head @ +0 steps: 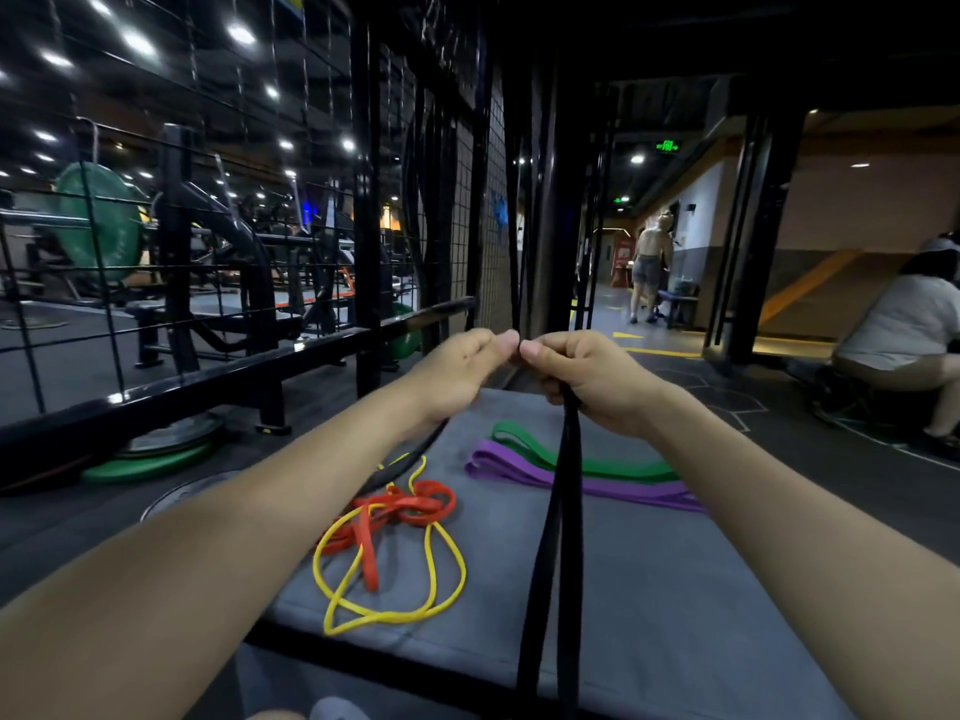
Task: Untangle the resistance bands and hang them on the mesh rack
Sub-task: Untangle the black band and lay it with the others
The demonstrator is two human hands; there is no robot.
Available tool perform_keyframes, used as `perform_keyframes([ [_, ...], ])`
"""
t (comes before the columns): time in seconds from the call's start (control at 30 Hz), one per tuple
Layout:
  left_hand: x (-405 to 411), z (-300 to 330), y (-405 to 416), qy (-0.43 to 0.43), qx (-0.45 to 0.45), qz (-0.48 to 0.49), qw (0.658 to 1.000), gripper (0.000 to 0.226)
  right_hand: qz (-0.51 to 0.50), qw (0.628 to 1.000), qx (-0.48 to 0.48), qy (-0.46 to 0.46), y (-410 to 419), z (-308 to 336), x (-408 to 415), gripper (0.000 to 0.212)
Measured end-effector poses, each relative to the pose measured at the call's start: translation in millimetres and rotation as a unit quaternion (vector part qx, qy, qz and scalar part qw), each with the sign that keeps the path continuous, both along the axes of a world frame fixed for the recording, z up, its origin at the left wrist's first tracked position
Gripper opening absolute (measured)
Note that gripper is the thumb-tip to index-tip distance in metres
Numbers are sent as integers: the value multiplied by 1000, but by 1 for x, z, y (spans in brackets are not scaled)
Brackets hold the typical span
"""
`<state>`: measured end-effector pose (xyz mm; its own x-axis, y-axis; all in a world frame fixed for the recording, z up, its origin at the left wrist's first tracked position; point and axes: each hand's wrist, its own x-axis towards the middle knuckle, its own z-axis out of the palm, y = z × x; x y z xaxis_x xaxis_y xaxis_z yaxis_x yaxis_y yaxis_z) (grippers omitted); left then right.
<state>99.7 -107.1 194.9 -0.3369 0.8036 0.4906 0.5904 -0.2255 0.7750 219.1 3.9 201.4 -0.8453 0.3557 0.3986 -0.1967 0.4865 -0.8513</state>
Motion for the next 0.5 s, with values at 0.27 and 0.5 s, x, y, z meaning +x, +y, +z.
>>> perform_keyframes([
  [0.27,0,41,-13,-149,112,19,982,29,45,996,-78,-22,0,-18,1,23],
  [0.5,-18,45,-23,-232,167,92,954,29,67,982,-137,-112,13,-30,16,14],
])
